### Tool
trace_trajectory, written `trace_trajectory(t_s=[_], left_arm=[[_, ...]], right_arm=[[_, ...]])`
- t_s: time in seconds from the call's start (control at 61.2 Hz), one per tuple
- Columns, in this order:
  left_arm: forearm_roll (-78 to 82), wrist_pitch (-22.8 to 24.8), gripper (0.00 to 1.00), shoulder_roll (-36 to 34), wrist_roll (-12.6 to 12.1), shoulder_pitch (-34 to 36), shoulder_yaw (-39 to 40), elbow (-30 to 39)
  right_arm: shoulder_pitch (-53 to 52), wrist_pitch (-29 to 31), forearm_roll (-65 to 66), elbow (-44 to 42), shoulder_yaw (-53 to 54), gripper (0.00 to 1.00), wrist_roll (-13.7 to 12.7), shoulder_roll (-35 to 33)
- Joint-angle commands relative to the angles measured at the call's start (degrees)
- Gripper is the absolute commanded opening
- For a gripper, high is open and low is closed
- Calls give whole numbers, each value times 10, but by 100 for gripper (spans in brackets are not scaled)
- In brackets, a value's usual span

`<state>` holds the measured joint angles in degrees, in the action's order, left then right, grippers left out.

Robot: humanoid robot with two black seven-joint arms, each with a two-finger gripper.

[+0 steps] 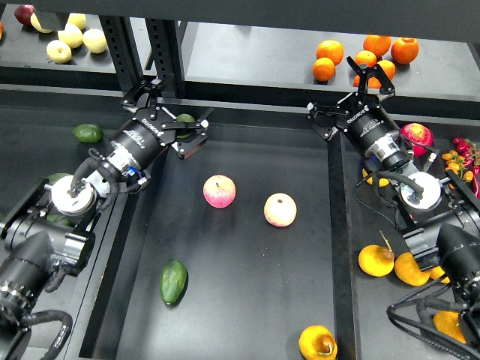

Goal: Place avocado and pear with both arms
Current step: 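Move the left gripper toward the green avocado nearest the robot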

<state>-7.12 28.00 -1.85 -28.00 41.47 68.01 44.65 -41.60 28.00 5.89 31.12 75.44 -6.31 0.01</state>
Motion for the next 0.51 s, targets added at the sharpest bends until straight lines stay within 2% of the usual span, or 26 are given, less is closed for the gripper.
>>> trace_trajectory(t_s=[0.0,0.082,0.229,0.49], left_arm=[[-4,0,100,-73,0,32,-106,8],[-3,0,100,-103,0,48,-176,11],[0,0,100,-112,0,85,-280,8],[0,0,100,-146,0,159,-425,12]], right_arm=[[0,0,0,0,-1,100,-1,0],[0,0,0,0,0,100,-1,0],[-1,0,0,0,0,100,-1,0],[-1,0,0,0,0,100,-1,0]])
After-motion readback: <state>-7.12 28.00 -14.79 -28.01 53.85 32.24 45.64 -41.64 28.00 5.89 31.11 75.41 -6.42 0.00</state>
